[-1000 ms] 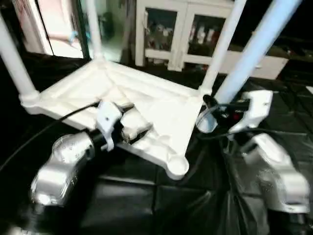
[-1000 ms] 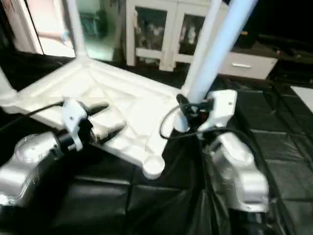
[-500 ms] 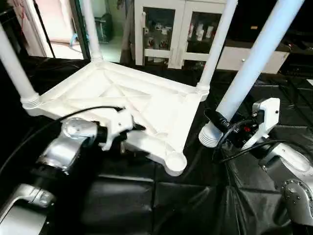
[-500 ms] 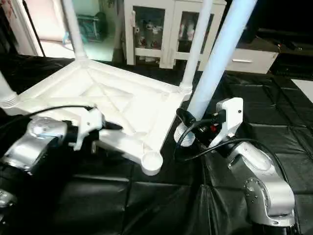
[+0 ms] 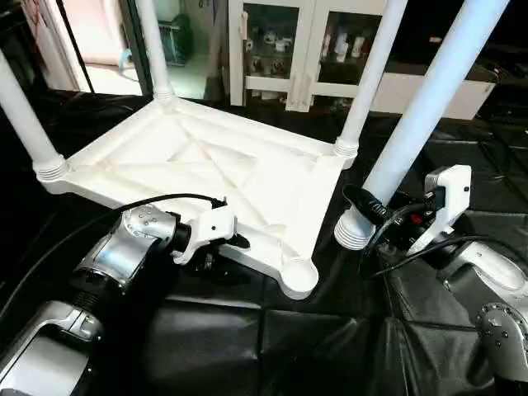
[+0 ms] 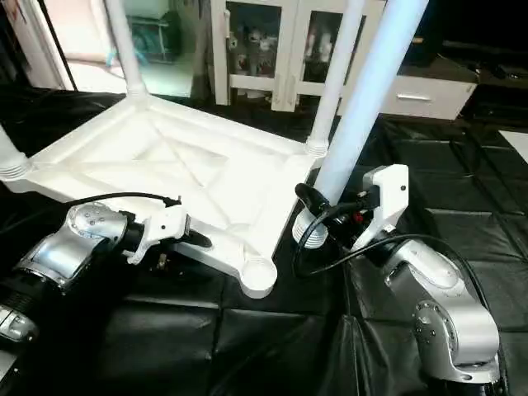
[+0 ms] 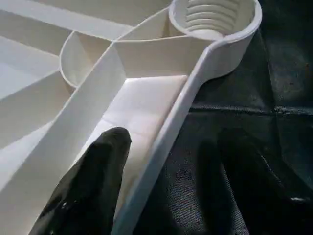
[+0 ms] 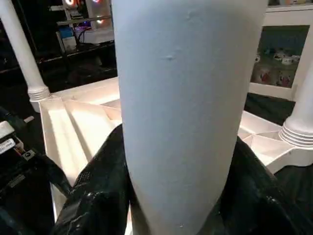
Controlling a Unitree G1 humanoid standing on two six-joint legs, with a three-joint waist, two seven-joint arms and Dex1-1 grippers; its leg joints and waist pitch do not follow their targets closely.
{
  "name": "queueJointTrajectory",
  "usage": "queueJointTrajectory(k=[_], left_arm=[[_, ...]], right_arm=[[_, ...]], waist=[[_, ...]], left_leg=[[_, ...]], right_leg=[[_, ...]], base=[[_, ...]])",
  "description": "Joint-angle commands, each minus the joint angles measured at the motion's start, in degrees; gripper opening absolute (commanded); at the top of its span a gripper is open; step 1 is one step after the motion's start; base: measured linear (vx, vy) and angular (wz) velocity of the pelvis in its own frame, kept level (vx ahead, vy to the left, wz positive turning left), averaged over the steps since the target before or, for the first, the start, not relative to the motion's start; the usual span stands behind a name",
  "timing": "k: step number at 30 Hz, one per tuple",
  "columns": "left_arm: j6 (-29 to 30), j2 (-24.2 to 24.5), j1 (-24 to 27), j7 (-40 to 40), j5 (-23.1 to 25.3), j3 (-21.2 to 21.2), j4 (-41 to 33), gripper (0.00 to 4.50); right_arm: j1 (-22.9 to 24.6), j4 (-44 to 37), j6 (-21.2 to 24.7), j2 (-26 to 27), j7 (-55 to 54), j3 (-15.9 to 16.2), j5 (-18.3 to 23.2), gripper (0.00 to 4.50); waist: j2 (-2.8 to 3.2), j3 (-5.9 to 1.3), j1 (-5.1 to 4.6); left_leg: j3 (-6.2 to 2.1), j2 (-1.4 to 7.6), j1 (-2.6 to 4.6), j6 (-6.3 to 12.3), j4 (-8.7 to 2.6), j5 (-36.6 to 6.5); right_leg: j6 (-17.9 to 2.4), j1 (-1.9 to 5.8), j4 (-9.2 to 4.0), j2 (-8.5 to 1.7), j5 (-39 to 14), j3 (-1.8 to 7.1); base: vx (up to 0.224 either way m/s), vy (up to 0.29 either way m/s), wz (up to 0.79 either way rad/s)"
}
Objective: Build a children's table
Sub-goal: Pick table leg
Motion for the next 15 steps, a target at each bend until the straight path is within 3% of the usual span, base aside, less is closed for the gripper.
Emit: queueJointTrajectory(k=[1, 4, 9, 15], left_arm=[[0.5, 0.05, -0.88, 0.0, 0.86, -0.6, -0.79, 2.93], [1.17, -0.1, -0.81, 0.11, 0.59, -0.42, -1.17, 2.61], [2.01, -0.17, -0.18, 0.73, 2.45, -0.78, -1.9, 2.18], [3.18, 0.62, -0.2, 2.99, 5.29, -1.68, -2.84, 1.68]], right_arm=[[-0.24, -0.79, -0.24, -0.63, 0.28, -0.11, -0.61, 1.87], [-0.28, -0.72, -0.32, -0.56, 0.26, -0.04, -0.69, 1.87], [-0.05, -0.46, -1.03, -0.43, 0.18, 0.86, -1.41, 1.87], [-0.06, -0.36, -1.22, -0.54, 0.24, 1.0, -1.61, 1.87]], waist=[[0.45, -3.38, 0.24], [0.45, -3.45, 0.31], [0.5, -3.68, 0.53], [0.54, -3.6, 0.52]], left_leg=[[-1.37, 3.94, 1.14, -1.87, -5.3, -11.84], [-1.35, 3.94, 1.18, -2.04, -5.32, -11.58], [-1.27, 3.87, 1.0, -1.25, -5.12, -8.42], [-1.25, 3.91, 1.04, -1.25, -5.17, -9.38]], right_leg=[[-12.06, 1.99, -4.81, -5.69, -9.05, 3.08], [-11.73, 1.91, -4.78, -5.65, -8.86, 3.07], [-12.41, 2.06, -4.29, -5.53, -3.45, 2.97], [-12.55, 2.07, -4.41, -5.56, -4.08, 3.0]], base=[[0.0, 0.0, 0.0], [0.0, 0.0, 0.0], [0.0, 0.0, 0.0], [0.0, 0.0, 0.0]])
